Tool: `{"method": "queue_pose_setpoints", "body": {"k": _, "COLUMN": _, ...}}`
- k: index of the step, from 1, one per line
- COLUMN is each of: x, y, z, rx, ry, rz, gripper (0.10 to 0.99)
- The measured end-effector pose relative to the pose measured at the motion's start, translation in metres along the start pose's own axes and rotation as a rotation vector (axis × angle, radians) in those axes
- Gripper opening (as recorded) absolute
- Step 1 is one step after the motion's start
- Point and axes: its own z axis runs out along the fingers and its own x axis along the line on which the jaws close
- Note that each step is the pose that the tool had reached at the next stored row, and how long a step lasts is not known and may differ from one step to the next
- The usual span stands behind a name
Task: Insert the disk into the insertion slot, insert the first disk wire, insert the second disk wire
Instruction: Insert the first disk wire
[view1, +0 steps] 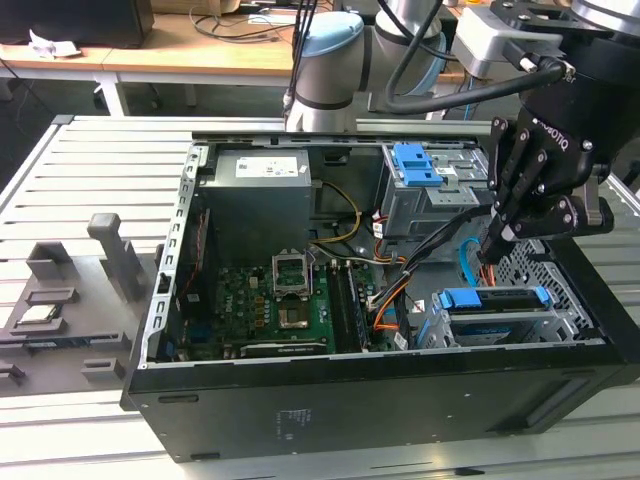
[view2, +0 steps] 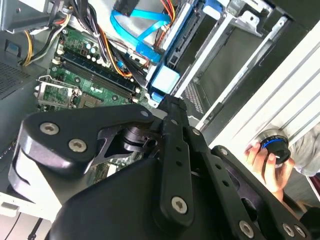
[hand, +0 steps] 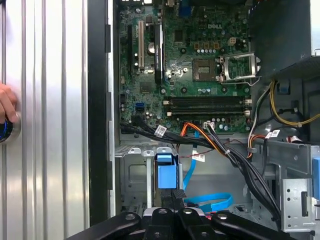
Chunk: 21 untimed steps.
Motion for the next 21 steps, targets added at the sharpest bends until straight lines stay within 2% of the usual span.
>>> {"method": "queue_pose_setpoints", "body": {"k": 1, "x": -0.0066, "y": -0.0051, "z": 0.0011, "rx": -0.001, "ry": -0.0002, "rz": 0.000, "gripper": 0.106}}
{"method": "queue_pose_setpoints", "body": {"k": 3, "x": -0.0131, "y": -0.0127, "z": 0.0024, "rx": -0.002, "ry": 0.0004, "rz": 0.000, "gripper": 0.106}}
{"method": "queue_pose_setpoints", "body": {"k": 6, "x": -0.0285, "y": -0.0336, "z": 0.0107, "rx": -0.008, "ry": 0.0013, "rz": 0.000, "gripper": 0.106}}
{"method": "queue_pose_setpoints", "body": {"k": 8, "x": -0.0372, "y": -0.0403, "z": 0.0153, "rx": -0.009, "ry": 0.0030, "rz": 0.000, "gripper": 0.106}}
{"method": "queue_pose_setpoints", "body": {"k": 9, "x": -0.0511, "y": -0.0428, "z": 0.0200, "rx": -0.010, "ry": 0.0082, "rz": 0.000, "gripper": 0.106}}
{"method": "queue_pose_setpoints", "body": {"k": 16, "x": -0.0630, "y": -0.0462, "z": 0.0342, "rx": -0.011, "ry": 0.0086, "rz": 0.000, "gripper": 0.106}}
{"method": "queue_pose_setpoints", "body": {"k": 19, "x": -0.0682, "y": -0.0462, "z": 0.0346, "rx": -0.011, "ry": 0.0086, "rz": 0.000, "gripper": 0.106}}
{"method": "queue_pose_setpoints", "body": {"k": 21, "x": -0.0687, "y": -0.0462, "z": 0.0346, "rx": -0.011, "ry": 0.0087, "rz": 0.000, "gripper": 0.106}}
